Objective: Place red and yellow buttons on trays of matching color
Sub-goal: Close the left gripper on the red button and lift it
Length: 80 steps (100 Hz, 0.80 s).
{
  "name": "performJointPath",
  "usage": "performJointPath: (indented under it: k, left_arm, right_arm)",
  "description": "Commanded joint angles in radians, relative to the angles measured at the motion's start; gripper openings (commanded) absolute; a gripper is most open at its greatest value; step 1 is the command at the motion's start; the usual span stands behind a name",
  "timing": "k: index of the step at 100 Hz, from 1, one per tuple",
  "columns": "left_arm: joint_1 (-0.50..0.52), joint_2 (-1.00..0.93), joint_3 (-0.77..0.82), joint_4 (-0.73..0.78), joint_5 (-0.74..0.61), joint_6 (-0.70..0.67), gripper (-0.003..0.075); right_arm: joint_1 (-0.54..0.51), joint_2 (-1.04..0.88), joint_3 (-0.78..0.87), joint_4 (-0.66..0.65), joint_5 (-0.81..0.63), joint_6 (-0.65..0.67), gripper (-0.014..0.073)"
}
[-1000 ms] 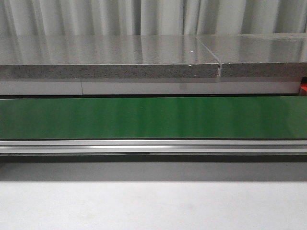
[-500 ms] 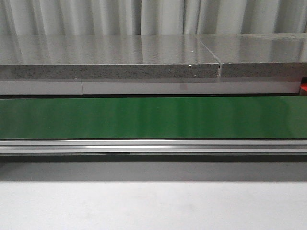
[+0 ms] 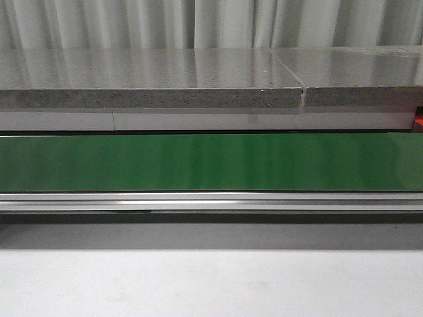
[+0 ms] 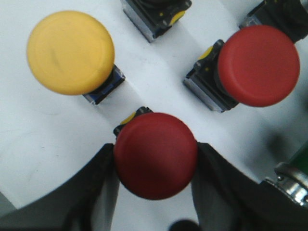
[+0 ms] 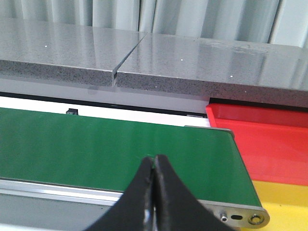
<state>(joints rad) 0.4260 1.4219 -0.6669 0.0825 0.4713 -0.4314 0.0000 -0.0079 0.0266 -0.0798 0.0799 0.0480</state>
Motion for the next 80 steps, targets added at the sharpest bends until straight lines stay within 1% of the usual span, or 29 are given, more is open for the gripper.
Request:
performJointPath:
  k: [1,6,15,30,41,51,60,80]
  left_arm:
    - [0.003,-0.023,-0.029,-0.002,-0.014,-0.009,0.0097]
    - [0.003,-0.023,-0.029,0.001,-0.002,-0.009,0.0046]
    - [0.003,-0.023,-0.029,0.001,0.037,-0.009,-0.0018]
    - [0.001,-0.062,-0.029,0.001,0.101,0.000,-0.0019]
    - [0.001,-0.132,-0.029,0.001,0.131,0.014,-0.0019]
    - [0.001,-0.209,-0.032,-0.019,0.175,0.080,-0.0019]
    - [0.001,-0.276,-0.052,-0.068,0.215,0.133,-0.0019]
    - [0.001,-0.341,-0.190,-0.194,0.311,0.271,-0.0019]
  right_arm:
    - [-0.002,-0.017,-0.010,-0.010,-0.086,0.001,-0.0069]
    - [-0.002,-0.017,-0.010,-0.010,-0.086,0.001,-0.0069]
    - [-0.002,-0.017,-0.010,-0.010,-0.086,0.001,-0.0069]
    - [-0.002,-0.017,-0.010,-0.010,-0.086,0.001,-0.0069]
    - [-0.002,-0.017,-0.010,-0.010,-0.086,0.001,-0.0069]
    - [-0.002,-0.017,-0.010,-0.010,-0.086,0.001,-0.0069]
    - [-0.002,-0.017,-0.010,-0.010,-0.086,0.001,-0.0069]
    - [-0.002,-0.017,-0.010,-0.010,-0.086,0.001,-0.0069]
